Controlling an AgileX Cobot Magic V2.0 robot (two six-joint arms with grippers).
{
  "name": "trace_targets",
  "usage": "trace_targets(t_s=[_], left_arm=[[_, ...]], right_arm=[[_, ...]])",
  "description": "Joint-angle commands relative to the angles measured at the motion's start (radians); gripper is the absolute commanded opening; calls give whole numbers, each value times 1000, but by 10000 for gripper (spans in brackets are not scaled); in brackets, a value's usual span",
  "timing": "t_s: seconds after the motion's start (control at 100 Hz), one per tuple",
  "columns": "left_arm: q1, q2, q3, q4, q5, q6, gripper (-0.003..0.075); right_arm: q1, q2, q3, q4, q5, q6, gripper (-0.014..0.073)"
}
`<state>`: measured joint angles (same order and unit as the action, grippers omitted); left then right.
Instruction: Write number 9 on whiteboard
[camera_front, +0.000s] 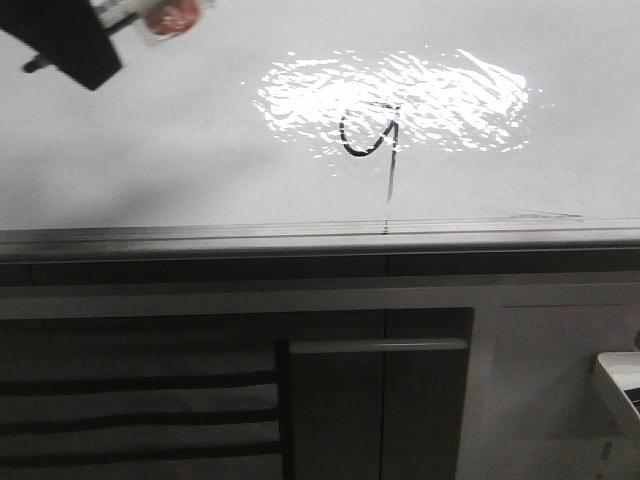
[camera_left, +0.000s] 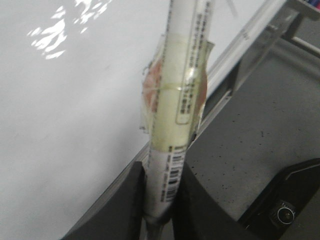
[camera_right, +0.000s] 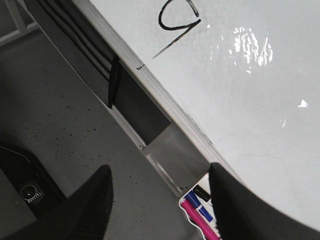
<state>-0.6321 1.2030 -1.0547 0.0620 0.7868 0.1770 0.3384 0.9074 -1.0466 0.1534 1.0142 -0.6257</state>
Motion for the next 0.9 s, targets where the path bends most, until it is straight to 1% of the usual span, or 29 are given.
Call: trace_targets(t_s=[0.0,0.12,0.24,0.32,0.4,0.51,0.65,0.8,0.89], left_arm=[[54,-79,46,87,-87,-145,-20],[161,-109,140,115,-185,-275,-20],[266,-106,217,99,-346,-382,-20],[318,-105,254,97,-421,-421,-20],[361,-105,276,83,-488,-430,-20],[389,-103,282,56,-510,-430,-20],[391,-92,282,25,-516,-430,-20],[391,-40,282,5,-558,-430,-20],[391,-12,279,-62,-568,-430,-20]], right_arm=[[-8,-10,-33,3,-42,2,374],[-8,-8,-31,3,-42,2,374],[-8,-8,-31,3,-42,2,374],[-8,-8,-31,3,-42,2,374],[-8,-8,-31,3,-42,2,374],[-8,-8,-31,3,-44,2,374],[-8,-8,-31,3,-44,2,374],[-8,-8,-31,3,-44,2,374],[-8,-8,-31,3,-46,2,374]])
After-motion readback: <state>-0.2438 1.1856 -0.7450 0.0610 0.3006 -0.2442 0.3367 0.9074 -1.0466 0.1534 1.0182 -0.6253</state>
